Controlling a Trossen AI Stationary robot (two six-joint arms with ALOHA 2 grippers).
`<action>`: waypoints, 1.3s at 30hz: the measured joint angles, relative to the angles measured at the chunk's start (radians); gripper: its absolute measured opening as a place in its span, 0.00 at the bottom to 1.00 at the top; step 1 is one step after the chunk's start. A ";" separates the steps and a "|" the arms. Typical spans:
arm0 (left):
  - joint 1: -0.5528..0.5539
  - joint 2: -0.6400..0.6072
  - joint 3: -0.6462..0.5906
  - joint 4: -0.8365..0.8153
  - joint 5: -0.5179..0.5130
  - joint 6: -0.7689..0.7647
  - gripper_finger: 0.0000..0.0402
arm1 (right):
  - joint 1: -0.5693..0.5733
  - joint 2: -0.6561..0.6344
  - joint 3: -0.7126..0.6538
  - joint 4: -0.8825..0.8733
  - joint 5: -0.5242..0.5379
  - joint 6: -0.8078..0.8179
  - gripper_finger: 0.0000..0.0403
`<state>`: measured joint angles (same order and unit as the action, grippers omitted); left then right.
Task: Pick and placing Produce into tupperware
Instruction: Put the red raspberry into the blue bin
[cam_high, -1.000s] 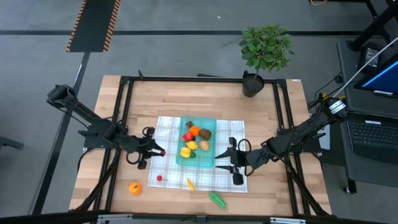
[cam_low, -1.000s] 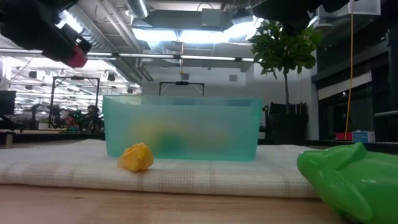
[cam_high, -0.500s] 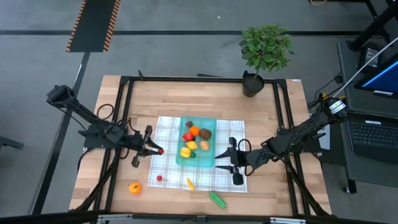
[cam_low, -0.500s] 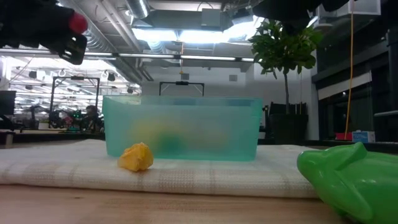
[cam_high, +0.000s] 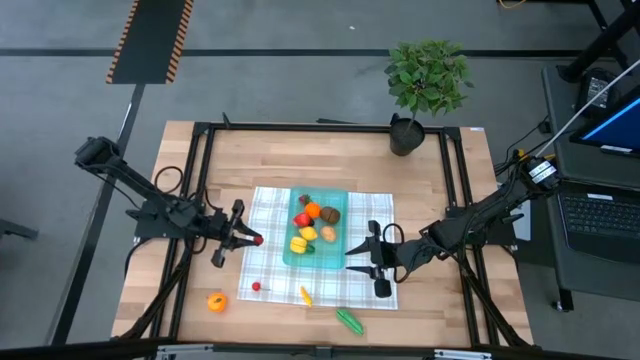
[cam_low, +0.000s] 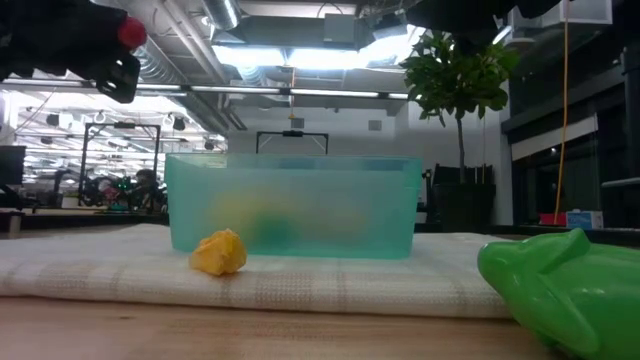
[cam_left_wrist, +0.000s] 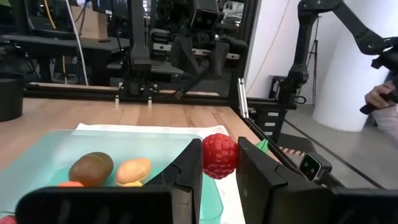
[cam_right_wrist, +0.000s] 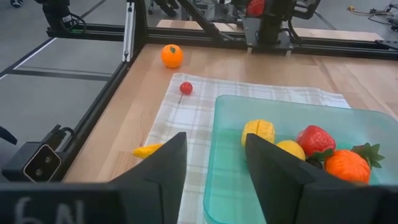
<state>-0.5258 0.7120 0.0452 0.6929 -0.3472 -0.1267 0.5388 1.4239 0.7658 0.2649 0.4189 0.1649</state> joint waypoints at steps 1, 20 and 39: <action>0.005 0.007 0.000 0.008 0.001 0.003 0.16 | 0.000 0.000 0.000 0.000 0.000 -0.006 0.41; 0.193 0.338 0.097 0.210 0.227 0.030 0.16 | -0.009 0.000 0.000 0.086 0.000 -0.043 0.41; 0.294 0.720 0.405 0.206 0.431 0.078 0.16 | -0.050 0.000 -0.106 0.228 -0.001 -0.037 0.41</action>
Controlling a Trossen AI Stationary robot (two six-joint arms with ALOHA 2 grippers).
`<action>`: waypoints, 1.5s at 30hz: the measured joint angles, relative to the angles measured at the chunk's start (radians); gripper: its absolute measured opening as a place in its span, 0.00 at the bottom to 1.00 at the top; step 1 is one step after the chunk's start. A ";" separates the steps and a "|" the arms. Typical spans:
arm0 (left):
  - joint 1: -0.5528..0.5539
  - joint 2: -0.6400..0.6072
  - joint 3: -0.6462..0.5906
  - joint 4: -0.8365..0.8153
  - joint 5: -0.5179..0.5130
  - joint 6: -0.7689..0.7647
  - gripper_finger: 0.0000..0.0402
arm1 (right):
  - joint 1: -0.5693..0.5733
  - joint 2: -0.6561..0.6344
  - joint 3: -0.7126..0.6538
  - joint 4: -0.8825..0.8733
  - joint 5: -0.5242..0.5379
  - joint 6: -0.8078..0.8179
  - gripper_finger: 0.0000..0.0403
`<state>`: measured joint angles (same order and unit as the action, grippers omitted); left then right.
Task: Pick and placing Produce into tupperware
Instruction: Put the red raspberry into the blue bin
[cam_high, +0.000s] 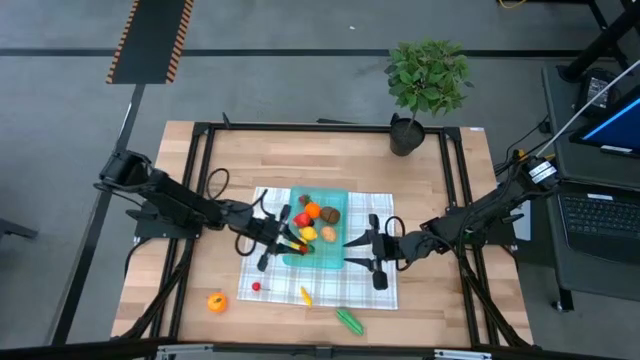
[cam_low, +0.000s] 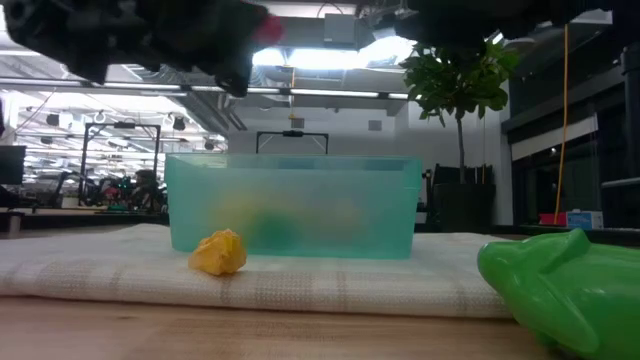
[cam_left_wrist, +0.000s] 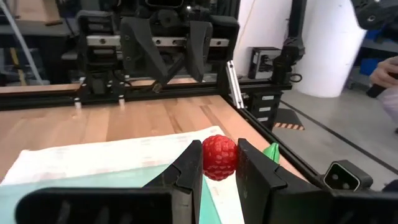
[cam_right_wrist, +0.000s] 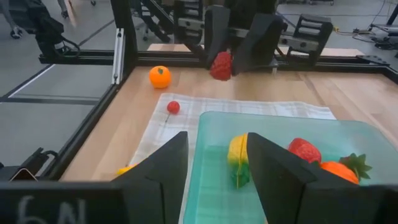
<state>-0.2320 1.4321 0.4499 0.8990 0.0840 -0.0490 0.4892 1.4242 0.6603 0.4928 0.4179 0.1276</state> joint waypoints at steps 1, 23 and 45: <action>0.006 0.015 0.014 0.000 0.018 0.000 0.16 | 0.000 0.000 -0.010 0.016 0.000 0.000 0.41; 0.070 0.068 0.299 -0.747 -0.014 0.008 0.16 | 0.045 0.000 -0.042 0.062 -0.002 -0.003 0.41; 0.084 0.171 0.325 -0.854 0.007 0.034 0.22 | 0.045 0.000 -0.042 0.044 -0.002 0.029 0.41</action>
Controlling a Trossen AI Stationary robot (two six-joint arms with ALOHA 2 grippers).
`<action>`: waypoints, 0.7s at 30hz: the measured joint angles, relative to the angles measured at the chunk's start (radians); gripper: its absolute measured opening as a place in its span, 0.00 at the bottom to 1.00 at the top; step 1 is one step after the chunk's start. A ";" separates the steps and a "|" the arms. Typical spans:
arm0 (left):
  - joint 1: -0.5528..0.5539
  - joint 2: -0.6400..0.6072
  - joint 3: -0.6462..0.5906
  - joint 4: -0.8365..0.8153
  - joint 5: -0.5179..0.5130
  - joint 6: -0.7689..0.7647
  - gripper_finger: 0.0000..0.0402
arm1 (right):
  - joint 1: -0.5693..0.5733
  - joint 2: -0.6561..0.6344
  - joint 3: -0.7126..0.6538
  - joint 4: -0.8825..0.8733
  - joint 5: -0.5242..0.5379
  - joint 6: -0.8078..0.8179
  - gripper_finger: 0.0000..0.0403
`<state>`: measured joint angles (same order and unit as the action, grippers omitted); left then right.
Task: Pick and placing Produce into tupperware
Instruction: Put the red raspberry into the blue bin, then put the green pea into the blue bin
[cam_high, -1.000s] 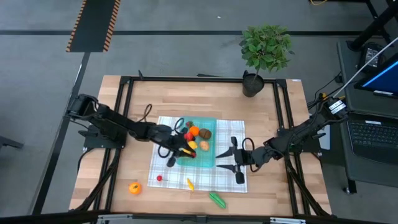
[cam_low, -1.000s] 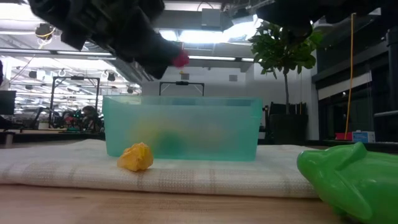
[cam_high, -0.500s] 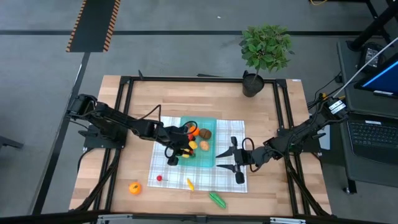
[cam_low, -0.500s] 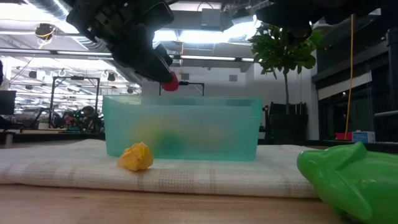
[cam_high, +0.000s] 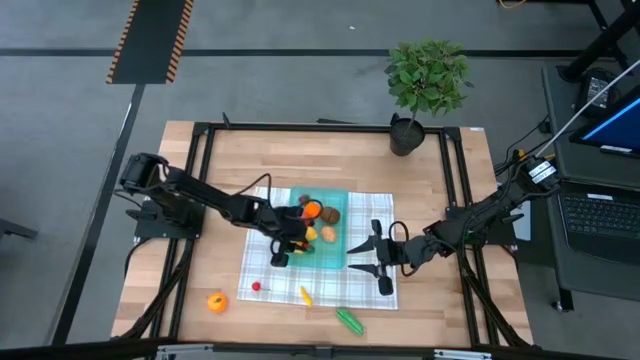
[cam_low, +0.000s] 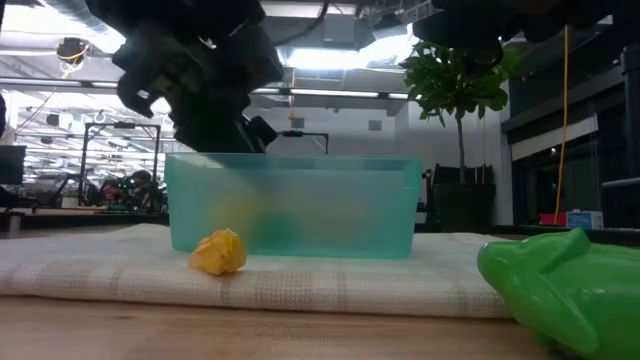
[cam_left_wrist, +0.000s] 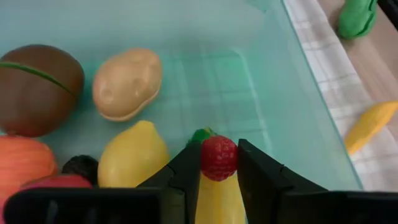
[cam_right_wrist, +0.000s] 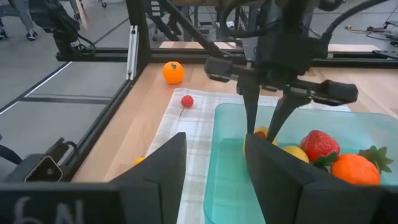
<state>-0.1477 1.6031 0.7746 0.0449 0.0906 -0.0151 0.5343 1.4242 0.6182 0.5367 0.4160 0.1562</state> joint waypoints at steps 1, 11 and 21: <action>0.003 0.009 0.000 0.010 0.000 0.000 0.23 | 0.000 0.000 0.000 -0.002 0.000 0.000 0.41; -0.015 0.000 0.009 0.047 -0.030 -0.014 0.36 | 0.002 0.000 0.000 -0.005 0.000 0.000 0.41; -0.030 -0.063 0.033 -0.007 0.026 -0.007 0.44 | 0.002 0.000 0.000 -0.020 -0.001 0.041 0.41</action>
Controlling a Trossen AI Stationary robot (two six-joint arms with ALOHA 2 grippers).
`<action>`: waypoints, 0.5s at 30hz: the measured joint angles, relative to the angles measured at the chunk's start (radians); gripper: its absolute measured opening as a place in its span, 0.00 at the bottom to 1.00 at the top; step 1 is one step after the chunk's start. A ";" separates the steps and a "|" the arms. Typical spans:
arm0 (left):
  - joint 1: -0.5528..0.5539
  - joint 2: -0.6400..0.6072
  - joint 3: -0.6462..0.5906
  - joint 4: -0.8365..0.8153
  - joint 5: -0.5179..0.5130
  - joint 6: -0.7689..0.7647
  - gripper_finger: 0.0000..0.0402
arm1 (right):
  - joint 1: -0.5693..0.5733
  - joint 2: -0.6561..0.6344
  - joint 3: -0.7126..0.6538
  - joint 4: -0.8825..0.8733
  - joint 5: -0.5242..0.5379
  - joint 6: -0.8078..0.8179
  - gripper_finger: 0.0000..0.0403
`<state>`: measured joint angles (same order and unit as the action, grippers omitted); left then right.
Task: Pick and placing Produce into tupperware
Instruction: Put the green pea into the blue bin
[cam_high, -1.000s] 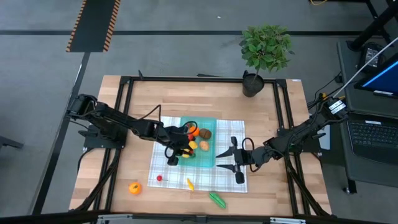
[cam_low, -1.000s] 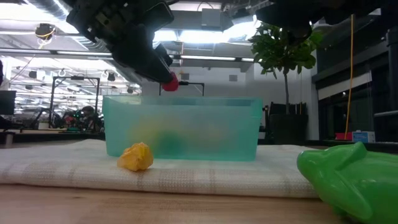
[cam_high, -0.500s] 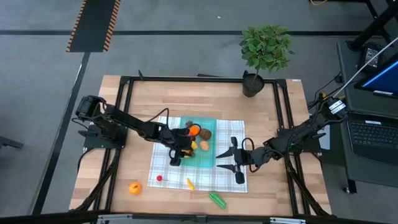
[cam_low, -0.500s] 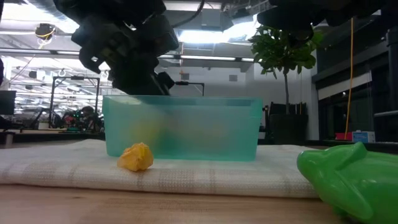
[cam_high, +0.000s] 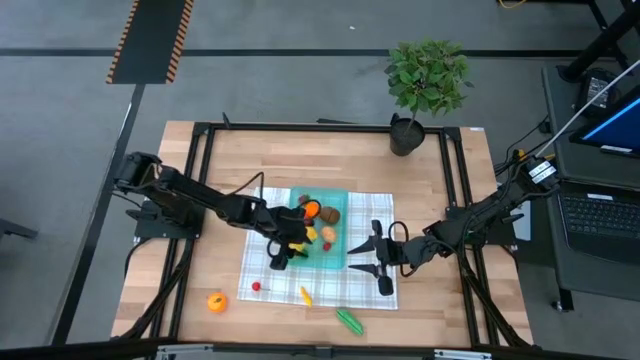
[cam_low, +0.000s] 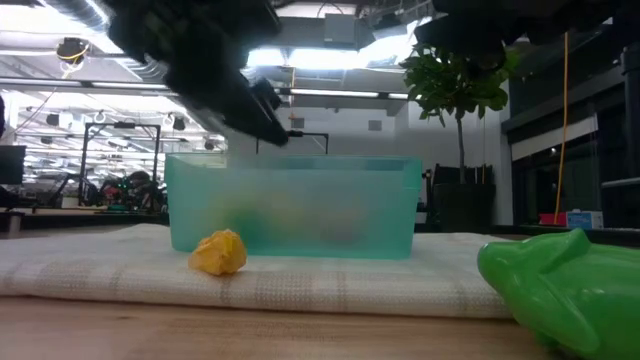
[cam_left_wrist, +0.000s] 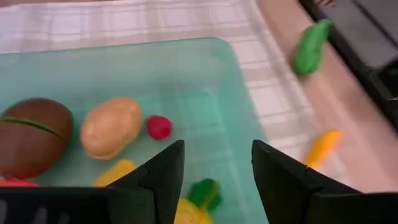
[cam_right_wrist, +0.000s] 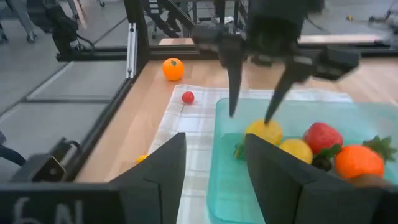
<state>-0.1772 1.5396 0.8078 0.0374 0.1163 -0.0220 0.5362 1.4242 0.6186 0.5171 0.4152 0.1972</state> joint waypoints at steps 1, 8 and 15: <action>-0.003 -0.016 0.000 -0.010 0.007 -0.012 0.44 | 0.000 0.000 0.000 -0.001 0.000 0.020 0.41; -0.074 -0.187 -0.081 -0.011 -0.073 -0.020 0.44 | 0.031 -0.058 0.001 -0.105 -0.022 0.139 0.41; -0.187 -0.380 -0.173 0.010 -0.199 -0.053 0.45 | 0.123 -0.115 0.001 -0.180 -0.016 0.243 0.41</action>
<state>-0.3646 1.1598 0.6352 0.0470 -0.0823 -0.0755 0.6590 1.3096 0.6196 0.3368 0.3993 0.4403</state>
